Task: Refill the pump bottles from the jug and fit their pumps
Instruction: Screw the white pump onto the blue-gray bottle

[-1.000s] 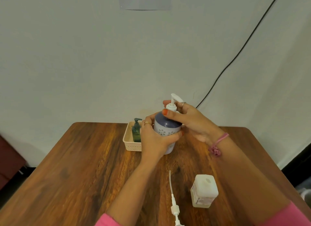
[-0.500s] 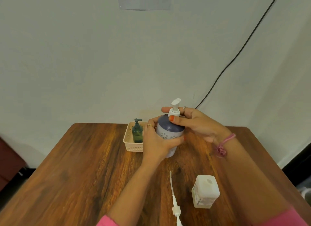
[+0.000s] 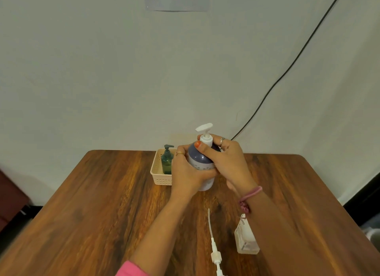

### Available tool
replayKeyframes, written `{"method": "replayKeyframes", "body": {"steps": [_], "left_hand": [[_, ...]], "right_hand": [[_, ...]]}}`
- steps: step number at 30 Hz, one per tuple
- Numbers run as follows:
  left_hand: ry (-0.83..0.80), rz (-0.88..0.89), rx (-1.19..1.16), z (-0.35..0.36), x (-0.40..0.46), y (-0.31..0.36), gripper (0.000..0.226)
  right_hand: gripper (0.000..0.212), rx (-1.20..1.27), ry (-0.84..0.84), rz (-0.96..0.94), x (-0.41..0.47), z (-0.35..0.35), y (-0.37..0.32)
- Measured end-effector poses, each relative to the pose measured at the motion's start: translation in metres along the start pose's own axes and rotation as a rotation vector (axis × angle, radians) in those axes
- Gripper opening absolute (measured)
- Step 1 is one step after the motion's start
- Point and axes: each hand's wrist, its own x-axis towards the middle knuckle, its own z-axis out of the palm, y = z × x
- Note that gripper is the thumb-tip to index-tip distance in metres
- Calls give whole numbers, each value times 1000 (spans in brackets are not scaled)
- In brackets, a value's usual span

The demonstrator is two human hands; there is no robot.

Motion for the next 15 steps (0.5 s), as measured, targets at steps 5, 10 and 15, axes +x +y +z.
{"method": "replayKeyframes", "body": {"steps": [5, 10, 15], "left_hand": [[11, -49, -33, -1, -2, -3, 62], [32, -28, -46, 0, -3, -3, 62], [-257, 18, -59, -29, 5, -8, 88]], "right_hand": [[11, -15, 81, -40, -3, 14, 7], [15, -40, 86, -55, -4, 18, 7], [23, 40, -225, -46, 5, -11, -6]]}}
